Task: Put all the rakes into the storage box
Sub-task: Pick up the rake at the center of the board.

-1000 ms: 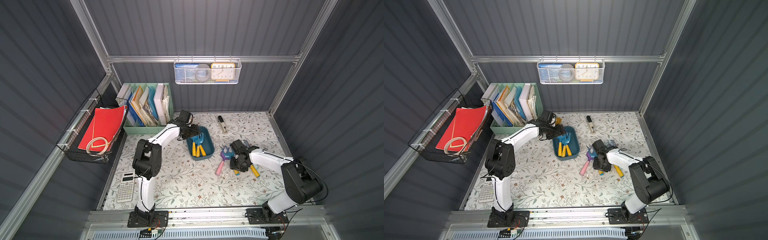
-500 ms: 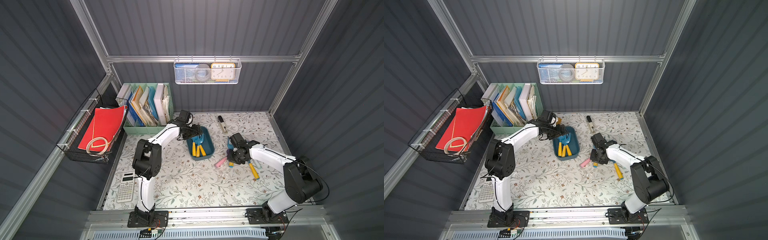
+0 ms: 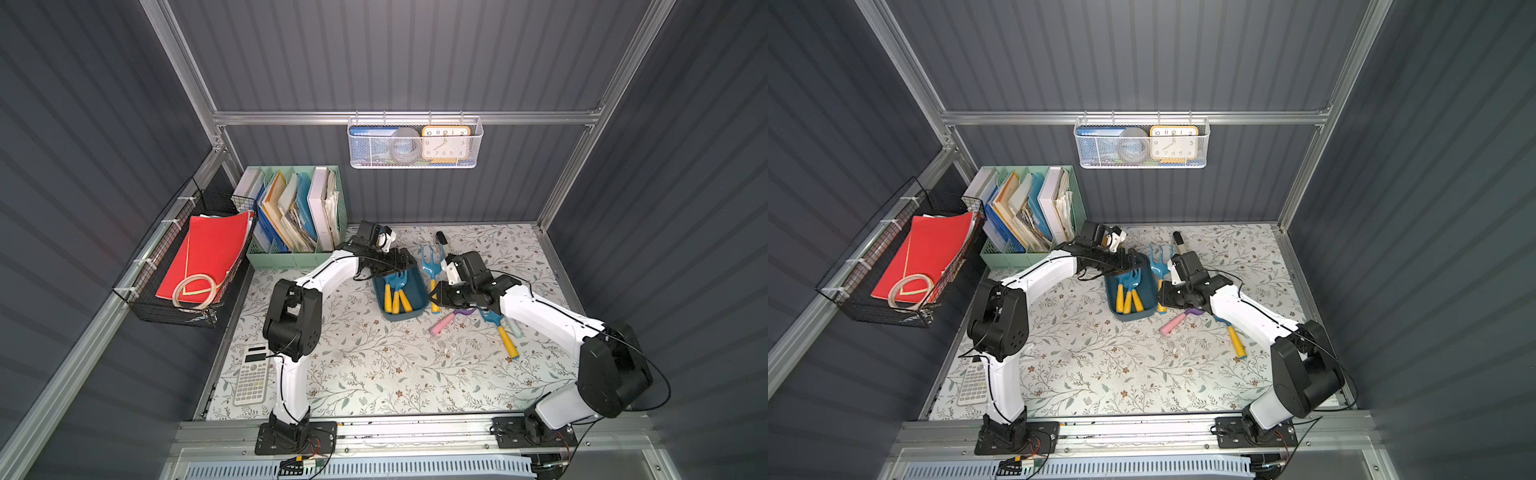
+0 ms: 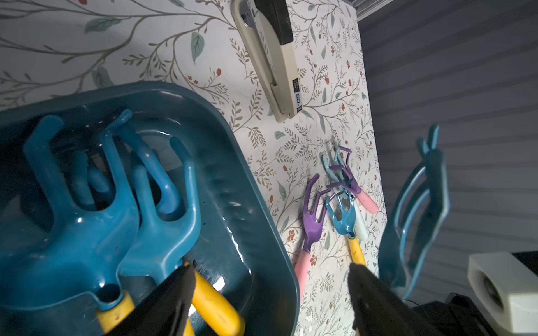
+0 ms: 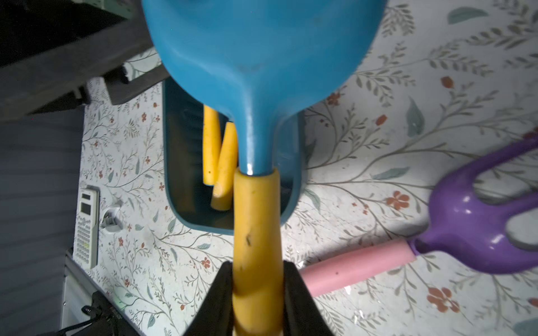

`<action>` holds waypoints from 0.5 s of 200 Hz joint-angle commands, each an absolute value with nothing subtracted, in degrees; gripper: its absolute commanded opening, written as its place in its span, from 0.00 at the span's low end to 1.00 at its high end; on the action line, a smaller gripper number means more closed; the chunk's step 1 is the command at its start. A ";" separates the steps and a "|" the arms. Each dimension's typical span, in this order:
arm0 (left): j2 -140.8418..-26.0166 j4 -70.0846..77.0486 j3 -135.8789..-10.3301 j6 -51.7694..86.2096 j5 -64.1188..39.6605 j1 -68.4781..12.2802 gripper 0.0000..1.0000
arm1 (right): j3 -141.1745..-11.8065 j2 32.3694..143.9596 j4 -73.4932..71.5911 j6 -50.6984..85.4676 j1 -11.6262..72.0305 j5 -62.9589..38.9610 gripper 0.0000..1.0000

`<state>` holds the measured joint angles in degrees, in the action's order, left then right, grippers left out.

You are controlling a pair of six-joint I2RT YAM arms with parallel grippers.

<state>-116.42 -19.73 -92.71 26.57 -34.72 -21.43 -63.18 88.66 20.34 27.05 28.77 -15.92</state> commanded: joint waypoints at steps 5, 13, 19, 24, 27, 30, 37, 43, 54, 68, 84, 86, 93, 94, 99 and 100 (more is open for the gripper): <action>-113.05 -17.26 -91.24 24.26 -37.79 -21.01 0.87 | -66.97 91.83 20.81 23.90 29.57 -19.16 0.16; -112.38 -15.98 -90.37 24.26 -38.53 -20.93 0.87 | -67.63 92.64 21.29 23.61 29.62 -19.23 0.15; -111.82 -14.84 -89.62 24.28 -39.37 -20.84 0.87 | -67.96 93.00 21.29 23.64 29.66 -19.25 0.16; -111.28 -13.64 -88.97 24.34 -40.30 -20.76 0.87 | -68.17 93.31 21.20 23.72 29.69 -19.25 0.16; -111.10 -13.02 -88.58 24.35 -40.74 -20.74 0.87 | -68.27 93.40 21.06 23.69 29.67 -19.25 0.16; -110.86 -12.41 -88.25 24.44 -41.20 -20.67 0.87 | -68.36 93.59 20.95 23.80 29.70 -19.25 0.16; -110.41 -11.32 -87.67 24.54 -42.14 -20.57 0.87 | -68.72 93.86 20.80 23.87 29.62 -19.14 0.16; -110.19 -10.95 -87.46 24.68 -42.64 -20.44 0.87 | -69.02 94.09 20.74 23.95 29.67 -18.66 0.16; -110.25 -11.95 -87.91 24.61 -43.22 -20.18 0.87 | -69.41 94.31 20.40 24.08 29.71 -17.43 0.16; -110.66 -14.56 -88.83 23.85 -43.32 -19.57 0.87 | -69.36 94.31 19.30 24.96 29.56 -14.79 0.16; -110.71 -14.79 -88.30 23.42 -45.39 -18.83 0.87 | -69.50 94.64 18.00 25.61 29.20 -14.77 0.16; -110.69 -14.73 -88.19 23.43 -45.56 -18.75 0.87 | -69.56 94.76 17.90 25.63 29.21 -14.77 0.16; -110.46 -14.38 -87.86 23.19 -46.08 -18.56 0.87 | -69.84 95.19 17.69 25.58 29.27 -15.42 0.16; -110.38 -14.31 -87.83 23.11 -46.11 -18.55 0.87 | -69.90 95.27 17.68 25.53 29.22 -15.58 0.16; -110.23 -14.08 -87.69 22.68 -46.65 -18.46 0.87 | -70.17 95.63 17.63 25.53 29.22 -16.35 0.16; -110.22 -14.03 -87.66 22.54 -46.75 -18.46 0.87 | -70.24 95.67 17.60 25.55 29.20 -16.57 0.16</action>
